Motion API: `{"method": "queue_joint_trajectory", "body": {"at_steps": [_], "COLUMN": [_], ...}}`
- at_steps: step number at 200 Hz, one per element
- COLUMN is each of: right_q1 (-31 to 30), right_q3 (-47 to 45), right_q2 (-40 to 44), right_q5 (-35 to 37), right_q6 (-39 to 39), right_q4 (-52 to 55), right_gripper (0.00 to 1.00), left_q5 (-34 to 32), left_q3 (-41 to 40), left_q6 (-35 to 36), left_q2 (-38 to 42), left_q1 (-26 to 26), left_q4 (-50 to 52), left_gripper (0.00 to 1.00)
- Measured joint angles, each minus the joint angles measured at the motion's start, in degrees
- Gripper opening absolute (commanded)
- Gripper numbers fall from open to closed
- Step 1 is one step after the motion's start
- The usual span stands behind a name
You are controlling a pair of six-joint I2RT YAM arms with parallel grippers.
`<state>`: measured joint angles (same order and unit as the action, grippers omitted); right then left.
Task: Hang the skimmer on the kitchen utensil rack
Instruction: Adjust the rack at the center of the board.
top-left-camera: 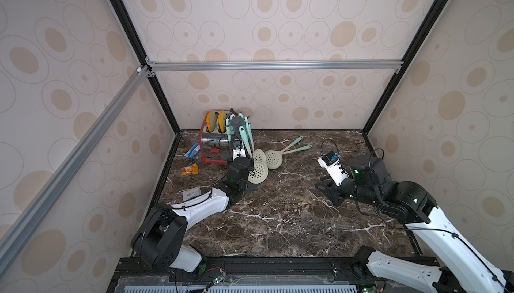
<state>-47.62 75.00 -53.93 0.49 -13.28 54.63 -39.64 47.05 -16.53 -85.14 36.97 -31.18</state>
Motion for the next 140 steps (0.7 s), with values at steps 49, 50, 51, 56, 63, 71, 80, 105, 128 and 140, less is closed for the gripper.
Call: {"method": "queue_joint_trajectory", "body": {"at_steps": [49,50,51,56,63,71,80,105,128,140], "right_q1": [0.0,0.0,0.0,0.0,0.0,0.0,0.0,0.0,0.0,0.0], "right_q3": [-1.9,-1.9,-2.0,-2.1,-2.1,-2.1,-2.1,-2.2,-2.8,-3.3], "right_q2": [3.1,3.1,3.1,3.3,3.3,3.2,2.9,1.3,-1.1,-2.3], "right_q5": [1.6,1.7,1.8,2.2,2.9,3.7,4.8,7.6,9.1,9.6], "right_q6": [-2.0,-2.0,-2.0,-2.2,-2.4,-2.8,-3.8,-5.9,-8.4,-10.0], "right_q4": [0.3,0.3,0.3,0.3,0.4,0.4,0.5,0.2,-0.3,-0.8], "right_gripper": [0.36,0.36,0.37,0.40,0.46,0.53,0.62,0.95,1.00,1.00], "left_q5": [-13.4,-13.4,-13.4,-13.6,-13.8,-13.9,-13.7,-12.5,-10.6,-10.3], "left_q3": [5.5,5.5,5.5,5.5,5.5,5.5,5.2,2.7,0.0,-1.6], "left_q6": [-3.2,-3.2,-3.2,-3.4,-3.5,-4.1,-4.8,-7.5,-10.0,-11.5], "left_q2": [-5.6,-5.6,-5.6,-5.6,-5.6,-5.6,-5.0,0.2,7.9,12.4], "left_q1": [4.2,4.2,4.3,4.3,4.4,4.4,4.6,5.1,5.5,5.5], "left_q4": [2.7,2.7,2.7,2.8,2.8,2.6,2.2,3.4,8.2,12.0], "left_gripper": [0.10,0.12,0.13,0.21,0.31,0.43,0.54,0.63,0.64,0.64]}}
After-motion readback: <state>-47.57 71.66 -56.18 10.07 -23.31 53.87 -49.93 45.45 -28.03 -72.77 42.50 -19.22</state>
